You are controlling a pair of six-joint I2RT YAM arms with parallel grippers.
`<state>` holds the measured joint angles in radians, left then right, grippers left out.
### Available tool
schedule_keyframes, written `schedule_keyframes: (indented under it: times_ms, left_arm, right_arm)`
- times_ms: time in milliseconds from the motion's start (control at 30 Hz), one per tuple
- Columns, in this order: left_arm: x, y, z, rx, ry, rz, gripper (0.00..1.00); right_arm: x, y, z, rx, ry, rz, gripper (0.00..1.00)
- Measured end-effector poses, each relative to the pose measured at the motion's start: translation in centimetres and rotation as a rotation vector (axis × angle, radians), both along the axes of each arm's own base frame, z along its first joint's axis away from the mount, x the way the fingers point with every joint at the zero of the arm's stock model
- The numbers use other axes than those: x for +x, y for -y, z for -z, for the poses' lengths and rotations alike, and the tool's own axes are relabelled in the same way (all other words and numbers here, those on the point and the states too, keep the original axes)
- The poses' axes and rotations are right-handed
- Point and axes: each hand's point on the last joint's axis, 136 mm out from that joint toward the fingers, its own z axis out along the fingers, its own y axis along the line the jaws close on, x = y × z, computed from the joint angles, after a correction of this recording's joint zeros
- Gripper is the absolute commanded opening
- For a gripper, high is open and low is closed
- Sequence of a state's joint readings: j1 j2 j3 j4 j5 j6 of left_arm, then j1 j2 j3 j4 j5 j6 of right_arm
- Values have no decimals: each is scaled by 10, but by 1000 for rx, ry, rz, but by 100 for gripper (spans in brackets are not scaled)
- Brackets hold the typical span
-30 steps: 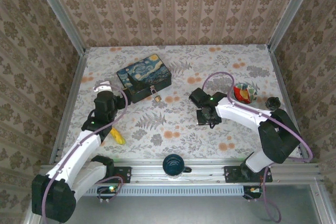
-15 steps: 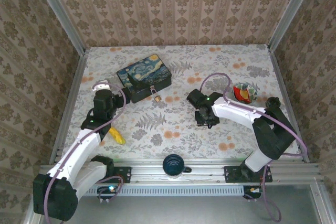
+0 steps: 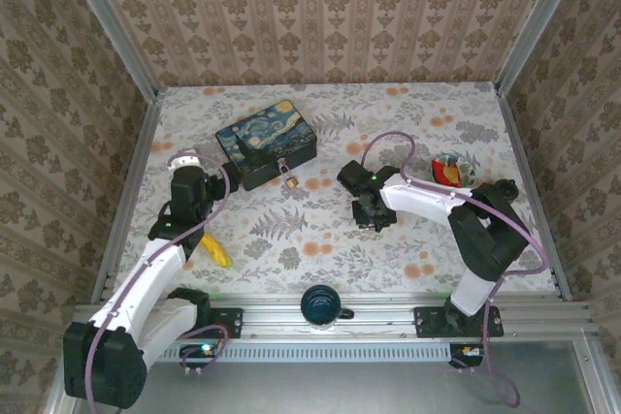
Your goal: Unlock a padlock with a key
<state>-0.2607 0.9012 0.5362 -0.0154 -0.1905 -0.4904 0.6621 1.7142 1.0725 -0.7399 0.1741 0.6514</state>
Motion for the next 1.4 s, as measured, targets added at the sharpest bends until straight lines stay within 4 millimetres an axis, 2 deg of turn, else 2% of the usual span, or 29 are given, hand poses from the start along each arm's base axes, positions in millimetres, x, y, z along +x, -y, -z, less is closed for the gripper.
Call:
schedule_keyframes:
  times_ms: [1033, 1400]
  left_arm:
    - [1, -2, 5, -46, -12, -7, 100]
    - [0, -1, 5, -49, -14, -3, 100]
  right_arm:
    - [-4, 3, 18, -21, -33, 5, 29]
    - [-2, 2, 18, -16, -27, 6, 18]
